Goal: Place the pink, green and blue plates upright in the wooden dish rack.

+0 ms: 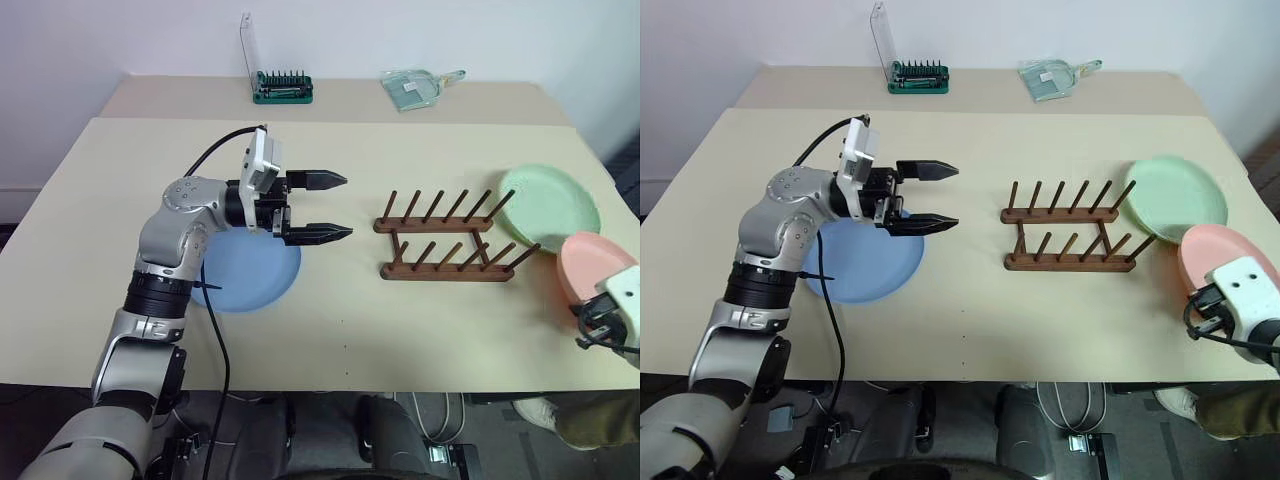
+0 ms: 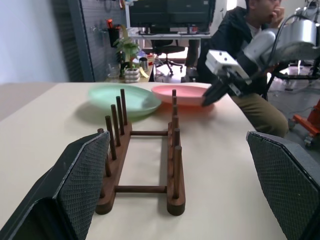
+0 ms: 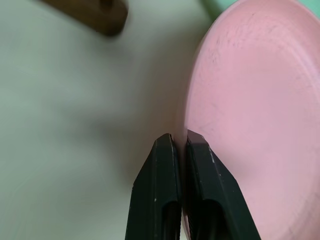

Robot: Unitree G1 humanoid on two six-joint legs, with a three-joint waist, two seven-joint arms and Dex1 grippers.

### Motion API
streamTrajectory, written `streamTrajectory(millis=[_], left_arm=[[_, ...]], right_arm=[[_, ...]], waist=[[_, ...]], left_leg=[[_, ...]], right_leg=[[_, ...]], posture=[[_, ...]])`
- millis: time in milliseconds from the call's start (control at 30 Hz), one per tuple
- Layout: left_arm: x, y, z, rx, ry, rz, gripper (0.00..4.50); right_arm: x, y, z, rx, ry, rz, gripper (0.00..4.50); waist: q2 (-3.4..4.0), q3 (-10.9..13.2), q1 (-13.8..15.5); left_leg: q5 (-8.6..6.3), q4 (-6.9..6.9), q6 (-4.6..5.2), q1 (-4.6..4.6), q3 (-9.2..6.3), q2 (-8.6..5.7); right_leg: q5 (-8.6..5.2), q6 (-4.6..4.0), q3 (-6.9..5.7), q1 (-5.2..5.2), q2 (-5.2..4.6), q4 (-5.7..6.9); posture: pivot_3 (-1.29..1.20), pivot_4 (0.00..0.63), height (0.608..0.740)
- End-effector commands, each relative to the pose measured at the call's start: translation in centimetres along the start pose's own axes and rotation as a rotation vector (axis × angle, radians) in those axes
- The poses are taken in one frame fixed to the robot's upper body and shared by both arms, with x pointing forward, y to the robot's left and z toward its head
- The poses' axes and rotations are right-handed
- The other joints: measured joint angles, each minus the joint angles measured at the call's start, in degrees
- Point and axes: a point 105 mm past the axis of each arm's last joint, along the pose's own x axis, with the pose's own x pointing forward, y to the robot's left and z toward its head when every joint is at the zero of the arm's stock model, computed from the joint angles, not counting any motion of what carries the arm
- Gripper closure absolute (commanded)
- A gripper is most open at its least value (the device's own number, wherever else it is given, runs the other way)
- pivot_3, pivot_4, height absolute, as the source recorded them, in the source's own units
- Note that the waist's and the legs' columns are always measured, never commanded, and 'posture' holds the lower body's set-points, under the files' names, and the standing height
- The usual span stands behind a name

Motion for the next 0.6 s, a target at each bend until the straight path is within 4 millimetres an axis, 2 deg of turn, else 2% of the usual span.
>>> streamTrajectory(millis=[33, 133, 233, 300, 333, 467, 600], left_arm=[[0.2, -0.1, 1.1, 0.052, -0.03, -0.012, 0.0], [0.1, -0.1, 1.1, 0.053, -0.032, -0.005, 0.0], [-0.1, 0.0, 1.1, 0.046, -0.034, 0.004, 0.0], [-0.2, 0.0, 1.1, 0.044, -0.037, 0.009, 0.0], [-0.2, 0.0, 1.1, 0.044, -0.038, 0.011, 0.0], [-0.4, 0.1, 1.1, 0.036, -0.046, 0.026, 0.0], [-0.6, 0.2, 1.1, 0.036, -0.041, 0.043, 0.0]], right_arm=[[-1.5, -1.5, 3.4, -0.017, -0.109, -0.036, 4.46], [-2.1, -2.3, 5.7, 0.029, -0.215, -0.037, 4.46], [-4.5, -3.6, 11.5, 0.13, -0.538, 0.021, 4.46], [-5.8, -3.7, 13.9, 0.198, -0.693, 0.088, 4.46], [-6.1, -3.7, 14.3, 0.213, -0.723, 0.104, 4.46], [-7.3, -2.8, 16.9, 0.414, -0.914, 0.36, 4.46], [-7.7, -3.1, 17.6, 0.583, -0.956, 0.555, 4.46]], waist=[[0.0, 0.0, 0.0], [-0.01, 0.0, 0.0], [0.02, 0.0, -0.2], [0.04, 0.0, -0.1], [0.03, 0.0, -0.1], [-0.05, 0.0, 0.1], [-0.04, 0.0, 0.0]], left_leg=[[0.0, 0.0, 0.0, 0.0, 0.0, 0.0], [0.0, 0.0, 0.0, 0.0, -0.01, 0.0], [0.0, 0.0, 0.0, 0.0, 0.02, 0.0], [0.0, -0.02, 0.0, 0.0, 0.0, 0.01], [0.0, -0.04, 0.0, 0.0, -0.01, 0.01], [0.0, -0.05, 0.0, -0.05, -0.1, 0.01], [-0.01, -0.02, 0.02, -0.07, -0.04, -0.01]], right_leg=[[0.0, 0.0, 0.0, 0.0, 0.0, 0.0], [0.0, 0.01, 0.0, 0.0, 0.0, 0.0], [0.01, 0.01, 0.02, -0.02, 0.0, 0.0], [0.04, 0.07, 0.01, -0.04, 0.01, 0.02], [0.1, 0.17, 0.0, -0.04, 0.01, 0.03], [0.12, 0.2, -0.13, 0.01, -0.01, 0.01], [0.13, 0.2, -0.09, 0.0, -0.07, -0.02]], posture=[[0.0, 0.15, 0.74], [0.0, 0.15, 0.74], [0.0, 0.15, 0.74], [0.0, 0.15, 0.74], [0.0, 0.15, 0.74], [0.0, 0.15, 0.74], [0.0, 0.15, 0.74]])
